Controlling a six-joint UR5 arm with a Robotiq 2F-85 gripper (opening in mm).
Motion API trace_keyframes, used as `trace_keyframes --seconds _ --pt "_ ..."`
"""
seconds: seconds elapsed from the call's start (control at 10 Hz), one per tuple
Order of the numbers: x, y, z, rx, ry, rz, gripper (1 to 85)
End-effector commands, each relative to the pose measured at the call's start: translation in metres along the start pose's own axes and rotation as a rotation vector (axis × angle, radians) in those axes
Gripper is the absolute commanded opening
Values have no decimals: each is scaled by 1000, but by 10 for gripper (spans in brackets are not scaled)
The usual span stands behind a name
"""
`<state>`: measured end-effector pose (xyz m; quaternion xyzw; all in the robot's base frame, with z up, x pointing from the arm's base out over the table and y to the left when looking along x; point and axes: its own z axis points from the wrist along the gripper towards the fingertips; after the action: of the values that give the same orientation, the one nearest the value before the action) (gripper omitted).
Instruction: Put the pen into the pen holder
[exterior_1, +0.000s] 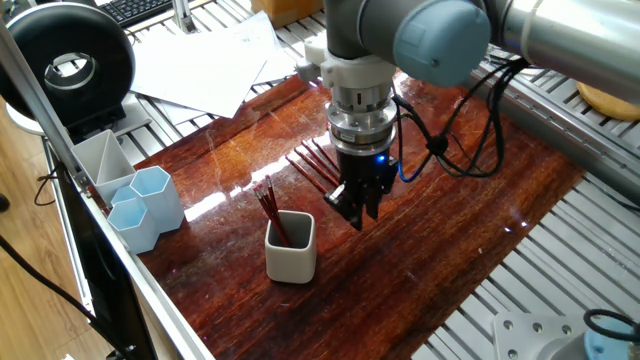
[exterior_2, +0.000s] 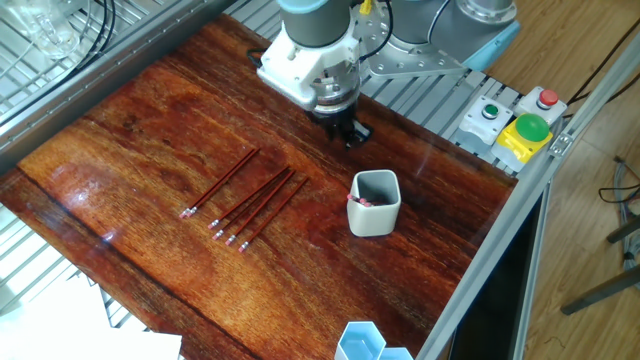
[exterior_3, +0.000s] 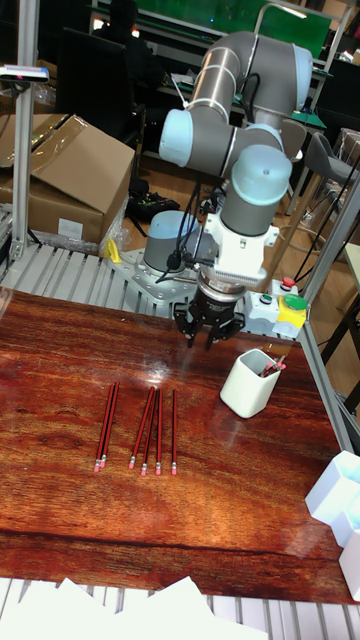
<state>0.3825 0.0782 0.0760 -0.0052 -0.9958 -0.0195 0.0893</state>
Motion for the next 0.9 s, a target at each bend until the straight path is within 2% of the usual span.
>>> trace_keyframes --seconds 0.0,0.1,0.2,0.3,0.4,0.6,0.7,0.8 --pt "-3 -2 -2 5 -20 -22 417" --pt "7 -3 -2 5 18 -46 417" --pt "-12 -6 4 5 39 -55 417" --pt "-26 -4 13 9 40 -58 420" --pt "-33 2 20 6 40 -51 420" --pt "-46 8 22 15 18 -13 423" --pt "-25 11 19 9 77 -85 407" --pt "6 10 9 1 109 -71 320"
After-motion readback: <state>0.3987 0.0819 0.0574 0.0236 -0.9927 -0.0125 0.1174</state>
